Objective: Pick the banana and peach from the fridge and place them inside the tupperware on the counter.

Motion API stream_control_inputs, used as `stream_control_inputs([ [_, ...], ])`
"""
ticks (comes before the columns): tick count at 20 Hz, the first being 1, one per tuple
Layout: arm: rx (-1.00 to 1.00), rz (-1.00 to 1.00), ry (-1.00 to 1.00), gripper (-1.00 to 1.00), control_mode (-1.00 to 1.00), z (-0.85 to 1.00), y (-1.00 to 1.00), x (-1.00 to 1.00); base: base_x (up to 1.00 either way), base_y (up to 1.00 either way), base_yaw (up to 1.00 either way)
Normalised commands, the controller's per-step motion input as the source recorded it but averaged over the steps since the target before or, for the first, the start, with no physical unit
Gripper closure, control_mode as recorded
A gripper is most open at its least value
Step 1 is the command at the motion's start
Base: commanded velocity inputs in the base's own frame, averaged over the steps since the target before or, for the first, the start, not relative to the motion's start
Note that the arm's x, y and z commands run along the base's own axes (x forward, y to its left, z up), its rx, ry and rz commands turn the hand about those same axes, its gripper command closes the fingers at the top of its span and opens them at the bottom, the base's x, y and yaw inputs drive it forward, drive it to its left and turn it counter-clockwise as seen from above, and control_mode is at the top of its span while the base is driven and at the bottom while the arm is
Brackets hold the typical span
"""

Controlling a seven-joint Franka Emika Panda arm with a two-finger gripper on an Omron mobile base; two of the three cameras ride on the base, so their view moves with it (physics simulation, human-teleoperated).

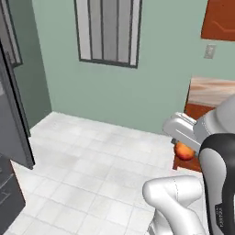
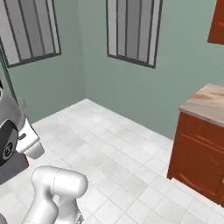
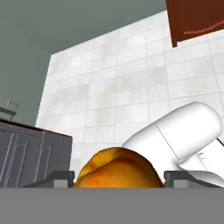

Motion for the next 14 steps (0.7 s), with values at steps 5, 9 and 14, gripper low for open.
stream_control_inputs([
  [5, 0.0, 0.0, 0.0, 1.0, 1.0, 0.0, 0.0, 0.0, -0.16, 0.0, -1.0],
  [9, 0.0, 0.0, 0.0, 1.0, 1.0, 0.0, 0.0, 0.0, -0.02, -0.15, -0.99],
  [14, 0.0, 0.0, 0.0, 1.0, 1.0, 0.0, 0.0, 0.0, 0.0, -0.28, -0.92],
])
